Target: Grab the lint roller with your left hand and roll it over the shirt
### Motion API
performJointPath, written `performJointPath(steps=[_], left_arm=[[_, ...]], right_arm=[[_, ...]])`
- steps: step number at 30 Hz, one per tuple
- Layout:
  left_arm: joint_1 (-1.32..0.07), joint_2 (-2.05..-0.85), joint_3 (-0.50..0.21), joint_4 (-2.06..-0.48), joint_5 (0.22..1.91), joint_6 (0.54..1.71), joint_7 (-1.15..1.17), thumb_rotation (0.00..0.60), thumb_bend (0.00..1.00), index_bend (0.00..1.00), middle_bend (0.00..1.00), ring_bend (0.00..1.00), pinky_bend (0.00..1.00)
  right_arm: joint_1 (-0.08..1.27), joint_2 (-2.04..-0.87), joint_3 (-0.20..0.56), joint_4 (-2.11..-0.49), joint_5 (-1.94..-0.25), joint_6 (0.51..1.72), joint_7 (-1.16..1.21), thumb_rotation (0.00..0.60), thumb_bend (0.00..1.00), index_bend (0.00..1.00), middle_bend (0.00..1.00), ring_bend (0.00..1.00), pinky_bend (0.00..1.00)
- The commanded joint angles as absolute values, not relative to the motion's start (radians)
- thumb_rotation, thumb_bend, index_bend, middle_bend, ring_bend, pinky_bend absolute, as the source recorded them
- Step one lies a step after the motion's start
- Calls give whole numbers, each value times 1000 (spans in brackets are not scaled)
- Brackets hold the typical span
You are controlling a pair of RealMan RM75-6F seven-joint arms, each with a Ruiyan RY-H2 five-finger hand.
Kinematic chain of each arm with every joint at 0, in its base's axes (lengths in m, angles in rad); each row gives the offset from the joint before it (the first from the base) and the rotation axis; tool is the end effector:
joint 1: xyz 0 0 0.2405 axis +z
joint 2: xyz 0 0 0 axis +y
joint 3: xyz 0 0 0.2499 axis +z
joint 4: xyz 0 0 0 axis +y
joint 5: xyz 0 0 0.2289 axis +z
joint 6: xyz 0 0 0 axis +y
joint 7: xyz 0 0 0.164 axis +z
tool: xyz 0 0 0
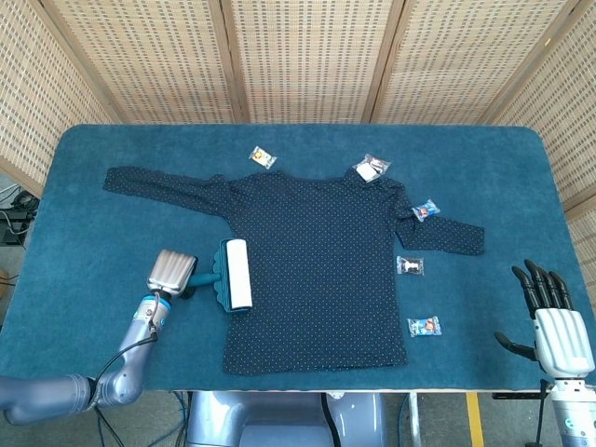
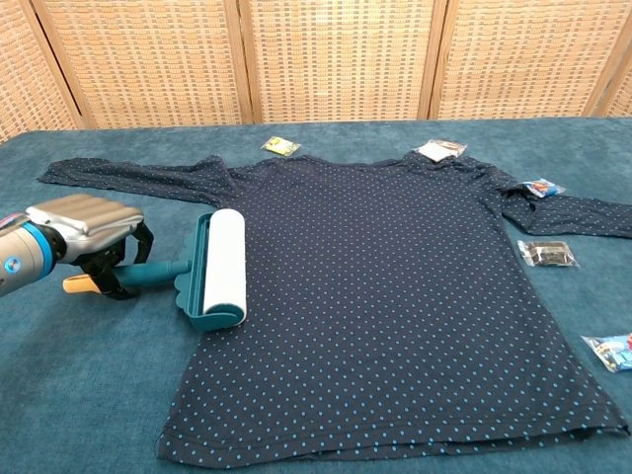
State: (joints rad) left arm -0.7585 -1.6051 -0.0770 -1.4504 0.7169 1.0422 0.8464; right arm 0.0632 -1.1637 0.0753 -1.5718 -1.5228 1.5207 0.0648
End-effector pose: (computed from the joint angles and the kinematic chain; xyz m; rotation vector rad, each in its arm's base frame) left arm -0.1986 0.3475 -0.0613 -1.8377 -0.8061 -0.4036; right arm -0.3131 -0.2012 0.1366 1.3318 -0.9152 0.9945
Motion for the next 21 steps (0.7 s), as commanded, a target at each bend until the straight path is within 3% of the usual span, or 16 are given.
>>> performJointPath(steps=[1, 14, 21], left_arm=[[-762, -1581, -68, -1463, 747, 1054, 854, 600, 873, 899, 894, 808, 765], [-825, -1431, -25, -1526, 824, 1023, 981, 600, 878, 897, 892, 808, 743], [-869, -1398, -47, -1537, 820, 980, 976, 600, 878, 897, 889, 807, 741]], right_arm=[[63, -1164, 75, -1572, -1523, 1521, 64, 600, 93, 0, 0, 0, 0], [62, -1162, 79, -1571, -1516, 1522, 71, 600, 93, 0, 0, 0, 0], [68, -1165, 84, -1555, -1496, 1501, 85, 600, 92, 0, 0, 0, 0]])
